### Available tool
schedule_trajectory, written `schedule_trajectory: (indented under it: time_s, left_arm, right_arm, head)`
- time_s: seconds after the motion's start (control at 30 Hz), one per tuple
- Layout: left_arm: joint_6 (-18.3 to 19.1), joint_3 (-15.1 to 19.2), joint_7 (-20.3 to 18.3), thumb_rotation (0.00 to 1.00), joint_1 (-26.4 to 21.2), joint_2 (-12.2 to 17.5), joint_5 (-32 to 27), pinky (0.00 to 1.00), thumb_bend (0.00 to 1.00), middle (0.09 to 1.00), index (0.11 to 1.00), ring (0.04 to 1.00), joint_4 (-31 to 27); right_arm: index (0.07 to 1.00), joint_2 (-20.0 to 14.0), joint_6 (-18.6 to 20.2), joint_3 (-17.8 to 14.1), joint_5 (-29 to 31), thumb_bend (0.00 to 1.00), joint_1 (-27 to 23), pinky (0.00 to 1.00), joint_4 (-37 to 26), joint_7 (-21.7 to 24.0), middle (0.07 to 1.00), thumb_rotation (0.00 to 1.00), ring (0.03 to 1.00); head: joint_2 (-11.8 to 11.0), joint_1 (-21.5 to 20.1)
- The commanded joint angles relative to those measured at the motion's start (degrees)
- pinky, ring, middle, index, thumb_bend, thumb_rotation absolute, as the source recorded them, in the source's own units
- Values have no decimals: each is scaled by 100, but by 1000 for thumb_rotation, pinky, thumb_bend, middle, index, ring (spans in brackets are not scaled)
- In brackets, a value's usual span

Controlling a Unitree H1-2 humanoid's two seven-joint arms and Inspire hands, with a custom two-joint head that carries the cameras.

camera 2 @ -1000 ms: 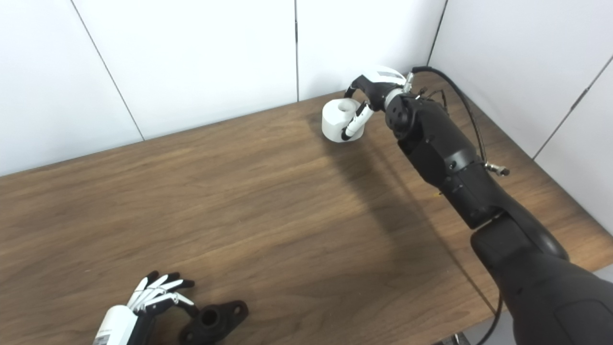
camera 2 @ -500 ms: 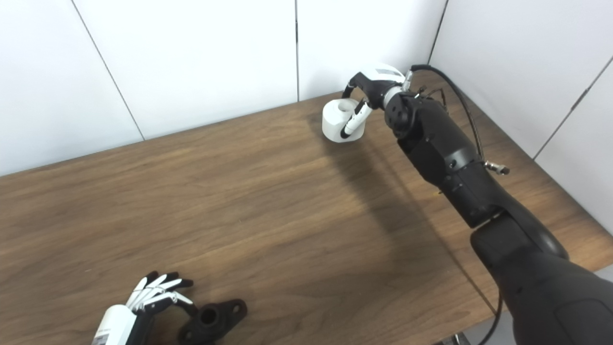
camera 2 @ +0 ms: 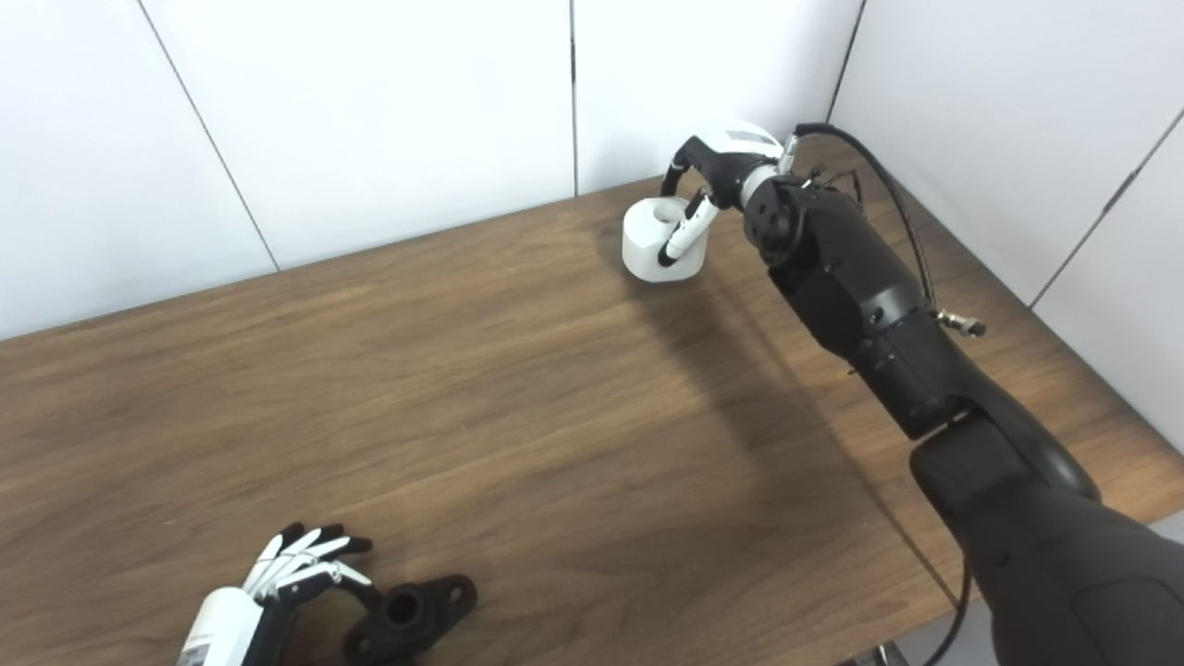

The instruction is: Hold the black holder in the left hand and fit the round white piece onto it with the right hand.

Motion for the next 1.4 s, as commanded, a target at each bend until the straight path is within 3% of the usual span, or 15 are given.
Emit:
schedule_trajectory:
  time_s: [0.0, 0.37, 0.6, 1.03, 1.13, 1.37]
  left_arm:
    - [14, -25, 71, 40, 99, -38, 31, 966, 516, 778, 486, 874, 16]
    - [35, -24, 68, 39, 77, -53, 33, 969, 515, 779, 486, 878, 30]
    - [36, -30, 80, 39, 20, -86, 52, 957, 515, 774, 486, 872, 104]
    - [30, -71, 91, 40, -78, -135, 145, 944, 516, 768, 486, 866, 214]
    - [67, -91, 70, 40, -58, -156, 191, 944, 516, 767, 486, 865, 161]
    - [332, -160, -134, 40, -66, -241, 344, 958, 516, 774, 487, 872, -123]
  right_arm:
    - [492, -211, -141, -133, 52, 538, -207, 796, -116, -143, 808, 145, 904]
    - [485, -288, -321, -70, -1, 523, -108, 837, -181, -189, 785, 134, 881]
    - [486, -427, -434, -64, -59, 523, 4, 809, -445, -185, 777, 135, 884]
    - [486, -711, -251, -157, -119, 525, 552, 819, -2406, 581, 759, 139, 876]
    - [486, -747, -151, -202, -119, 525, 640, 833, -2918, 832, 764, 138, 880]
    - [485, -743, -3, -230, -158, 525, 628, 820, -3884, 1475, 768, 138, 880]
  head:
    - [7, 0]
    - [-5, 3]
    - [-39, 38]
    - [-18, 197]
    - [64, 315]
    - [641, 828]
